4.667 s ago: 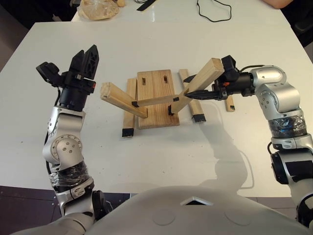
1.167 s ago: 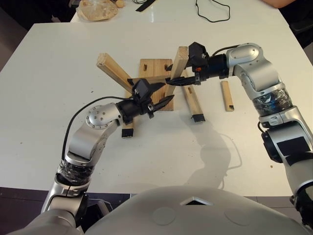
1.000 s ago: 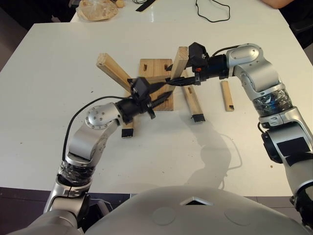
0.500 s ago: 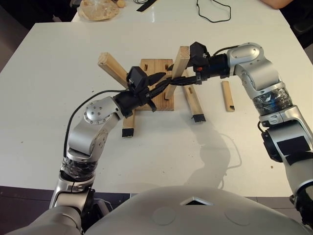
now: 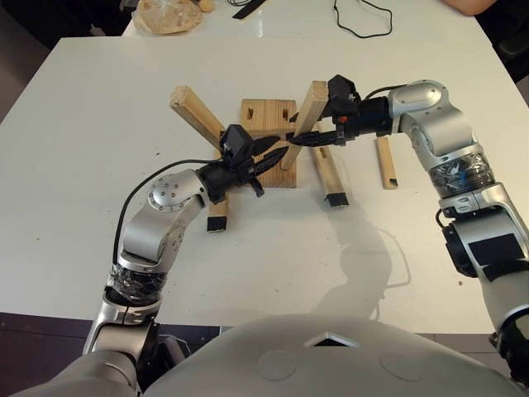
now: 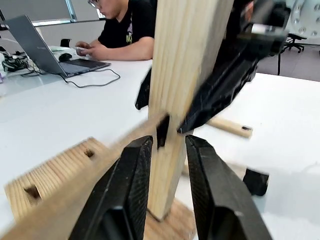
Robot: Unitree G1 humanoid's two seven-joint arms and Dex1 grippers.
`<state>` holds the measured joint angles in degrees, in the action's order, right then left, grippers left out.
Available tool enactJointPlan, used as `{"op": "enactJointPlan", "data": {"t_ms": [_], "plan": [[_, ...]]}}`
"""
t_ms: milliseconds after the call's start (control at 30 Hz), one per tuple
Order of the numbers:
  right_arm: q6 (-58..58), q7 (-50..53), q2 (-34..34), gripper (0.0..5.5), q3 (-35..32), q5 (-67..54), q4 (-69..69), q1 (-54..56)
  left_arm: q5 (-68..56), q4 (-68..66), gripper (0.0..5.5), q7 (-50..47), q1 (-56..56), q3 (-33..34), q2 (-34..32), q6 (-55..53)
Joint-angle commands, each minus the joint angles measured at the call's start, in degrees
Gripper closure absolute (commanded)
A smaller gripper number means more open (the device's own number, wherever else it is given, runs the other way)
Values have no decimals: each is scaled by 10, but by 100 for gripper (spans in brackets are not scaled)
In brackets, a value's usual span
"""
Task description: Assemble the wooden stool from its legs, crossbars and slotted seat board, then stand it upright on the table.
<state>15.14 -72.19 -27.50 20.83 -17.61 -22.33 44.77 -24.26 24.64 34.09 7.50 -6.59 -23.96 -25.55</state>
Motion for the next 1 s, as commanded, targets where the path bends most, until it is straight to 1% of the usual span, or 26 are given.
{"op": "enactJointPlan", "data": {"t_ms": [33, 133, 267, 367, 567, 667, 767, 867, 933, 1000], "plan": [[21, -13, -22, 347, 37, 57, -15, -49, -40, 56, 427, -17, 45, 38, 10, -11], [18, -12, -22, 347, 43, 63, -18, -53, -17, 24, 427, -20, 52, 22, 2, -19], [34, -10, -17, 347, 33, 49, -15, -53, 24, -33, 483, -26, 36, -9, -12, -45], [52, -11, -12, 347, 14, 29, -17, -45, 74, -72, 529, -21, 21, -43, -28, -35], [49, -11, -9, 347, 14, 35, -14, -45, 73, -70, 532, -12, 23, -46, -25, -22], [45, -12, -8, 347, 17, 38, -11, -43, 69, -55, 532, -17, 28, -37, -16, -6], [38, -11, -11, 347, 22, 47, -14, -45, -3, 8, 532, -54, 75, 38, 35, 18], [34, -11, -18, 347, 24, 53, -17, -51, -113, 85, 532, -148, 163, 152, 73, 11], [36, -12, -22, 347, 22, 51, -16, -53, -177, 109, 532, -201, 209, 249, 47, 15], [39, -10, -25, 347, 20, 49, -10, -59, -200, 85, 532, -222, 220, 333, 2, 14]]}}
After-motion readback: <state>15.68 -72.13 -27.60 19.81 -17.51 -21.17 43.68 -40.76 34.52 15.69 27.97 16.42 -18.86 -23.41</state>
